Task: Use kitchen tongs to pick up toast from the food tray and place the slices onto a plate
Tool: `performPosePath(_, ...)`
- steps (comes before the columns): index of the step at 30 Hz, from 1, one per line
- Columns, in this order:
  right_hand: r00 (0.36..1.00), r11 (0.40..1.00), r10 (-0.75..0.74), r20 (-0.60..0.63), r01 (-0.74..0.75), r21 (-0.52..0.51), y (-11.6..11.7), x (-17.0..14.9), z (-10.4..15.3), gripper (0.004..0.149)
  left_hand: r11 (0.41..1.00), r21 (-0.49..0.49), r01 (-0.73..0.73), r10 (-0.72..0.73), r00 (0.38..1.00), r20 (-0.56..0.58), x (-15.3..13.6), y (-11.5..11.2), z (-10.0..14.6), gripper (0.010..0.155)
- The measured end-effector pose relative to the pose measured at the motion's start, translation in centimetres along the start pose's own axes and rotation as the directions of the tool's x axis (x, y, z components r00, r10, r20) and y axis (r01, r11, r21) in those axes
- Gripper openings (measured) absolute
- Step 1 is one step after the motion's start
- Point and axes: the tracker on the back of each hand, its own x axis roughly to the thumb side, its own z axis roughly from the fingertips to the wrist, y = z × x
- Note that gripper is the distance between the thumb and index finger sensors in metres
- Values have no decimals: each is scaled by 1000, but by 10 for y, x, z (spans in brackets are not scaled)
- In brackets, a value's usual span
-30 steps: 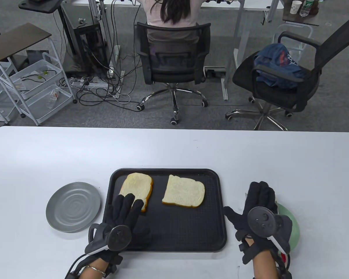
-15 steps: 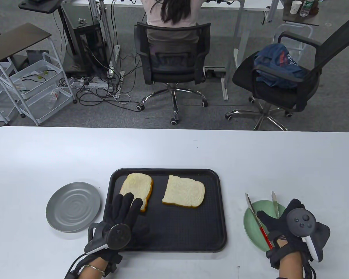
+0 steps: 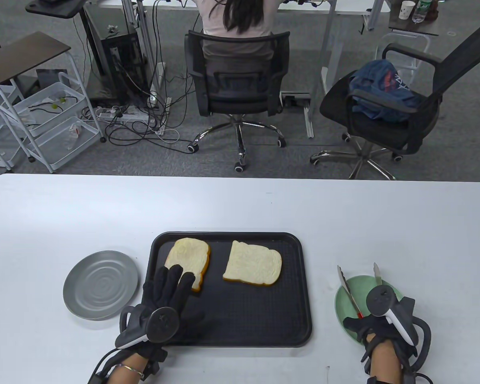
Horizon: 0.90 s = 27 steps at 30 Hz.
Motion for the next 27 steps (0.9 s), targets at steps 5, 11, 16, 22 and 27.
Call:
performPosePath(5,997,997,76,-4,-76,-34,7,0,-4,111,1000,-10,0,0,1000,-3,0,0,0,93)
performPosePath(11,998,996,65,-16,-66,-63,8,0,-6,110,1000,-14,1,-1,1000,-2,0,0,-1,93)
performPosePath(16,999,990,32,-16,-34,-137,5,-3,-3,108,1000,2,-2,2,1000,2,-1,2,0,93)
performPosePath(22,993,958,-86,86,106,-267,-16,5,15,109,1000,2,-5,5,1000,-2,-1,2,0,93)
performPosePath(27,974,928,-87,209,156,-338,-40,29,34,109,1000,-1,5,-5,1000,-3,-1,2,0,93)
